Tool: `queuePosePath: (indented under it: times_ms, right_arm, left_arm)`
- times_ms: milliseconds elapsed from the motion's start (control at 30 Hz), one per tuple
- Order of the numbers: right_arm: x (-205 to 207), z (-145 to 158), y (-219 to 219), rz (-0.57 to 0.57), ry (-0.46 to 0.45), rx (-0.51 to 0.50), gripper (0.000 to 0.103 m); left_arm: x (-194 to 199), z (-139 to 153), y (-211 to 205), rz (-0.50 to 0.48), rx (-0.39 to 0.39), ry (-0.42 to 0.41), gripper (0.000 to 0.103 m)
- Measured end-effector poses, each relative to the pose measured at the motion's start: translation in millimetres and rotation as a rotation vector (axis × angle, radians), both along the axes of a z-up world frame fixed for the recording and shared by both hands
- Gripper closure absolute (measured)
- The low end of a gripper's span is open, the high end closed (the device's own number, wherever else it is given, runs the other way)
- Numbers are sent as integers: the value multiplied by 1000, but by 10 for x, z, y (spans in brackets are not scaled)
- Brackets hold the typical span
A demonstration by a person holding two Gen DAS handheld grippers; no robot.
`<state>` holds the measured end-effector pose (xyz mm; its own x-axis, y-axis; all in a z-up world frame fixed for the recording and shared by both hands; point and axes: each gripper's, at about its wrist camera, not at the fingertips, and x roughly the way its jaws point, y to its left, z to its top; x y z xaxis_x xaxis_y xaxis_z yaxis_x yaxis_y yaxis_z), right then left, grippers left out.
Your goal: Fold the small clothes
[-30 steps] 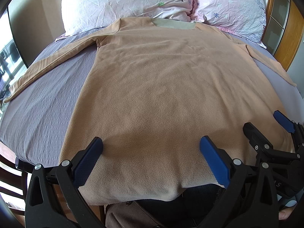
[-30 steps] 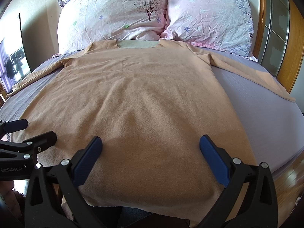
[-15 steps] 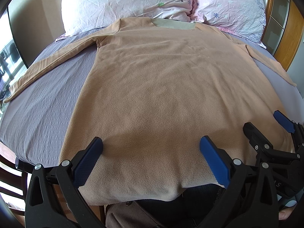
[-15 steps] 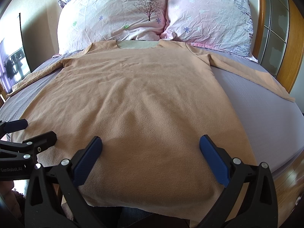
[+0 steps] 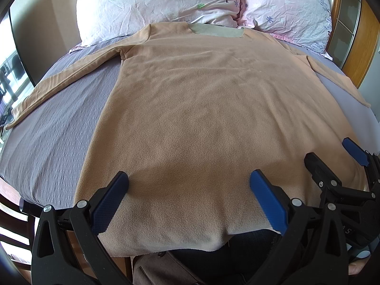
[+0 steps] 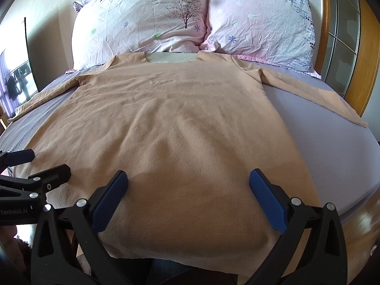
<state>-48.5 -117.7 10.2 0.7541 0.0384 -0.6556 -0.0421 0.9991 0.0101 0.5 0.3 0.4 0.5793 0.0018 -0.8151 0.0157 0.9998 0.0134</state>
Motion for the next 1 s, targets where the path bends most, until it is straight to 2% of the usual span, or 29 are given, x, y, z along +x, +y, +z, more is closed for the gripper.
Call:
queuePosePath:
  times_ms: [133, 233, 267, 333, 400, 467, 500, 533, 600, 667, 833, 867, 900, 933, 1000]
  right_arm:
    - [10, -3, -34, 42, -24, 4, 2]
    - [87, 98, -255, 101, -9, 86, 2]
    - [134, 220, -525, 71, -30, 171, 2]
    - [196, 398, -975, -26, -76, 267, 2]
    - [327, 595, -1651, -212, -116, 340, 2]
    - [479, 699, -2358, -430, -128, 380, 20]
    - [564, 715, -2679, -531, -113, 389, 32]
    - [649, 710, -2970, -625, -90, 397, 39]
    - [834, 620, -3625, -813, -26, 471, 45]
    - [964, 500, -3993, -887, 10, 556, 49]
    - [1240, 178, -4452, -962, 76, 708, 68]
    - [1256, 165, -4472, -978, 54, 699, 71]
    - [1281, 148, -4494, -984, 53, 693, 82]
    - [1339, 126, -4514, -986, 53, 691, 98]
    - [1385, 81, -4563, -985, 50, 696, 99]
  left_arm:
    - [32, 30, 6, -2, 4, -6, 1]
    - [38, 29, -7, -11, 8, -15, 1]
    - [16, 21, -16, -15, 8, -14, 1]
    - [58, 64, 19, -36, -20, -11, 1]
    - [87, 109, 108, -54, -92, -45, 1]
    - [142, 201, 251, -61, -201, -118, 1]
    - [170, 246, 309, -63, -243, -157, 1]
    - [199, 289, 357, -65, -277, -196, 1]
    - [271, 364, 466, -72, -338, -280, 1]
    - [360, 405, 577, -78, -393, -342, 1]
    - [571, 437, 782, -73, -479, -364, 1]
    - [618, 435, 842, -69, -506, -366, 1]
    - [641, 436, 897, -65, -530, -368, 1]
    - [701, 439, 976, -56, -554, -370, 1]
    - [686, 447, 1130, -34, -585, -375, 1]
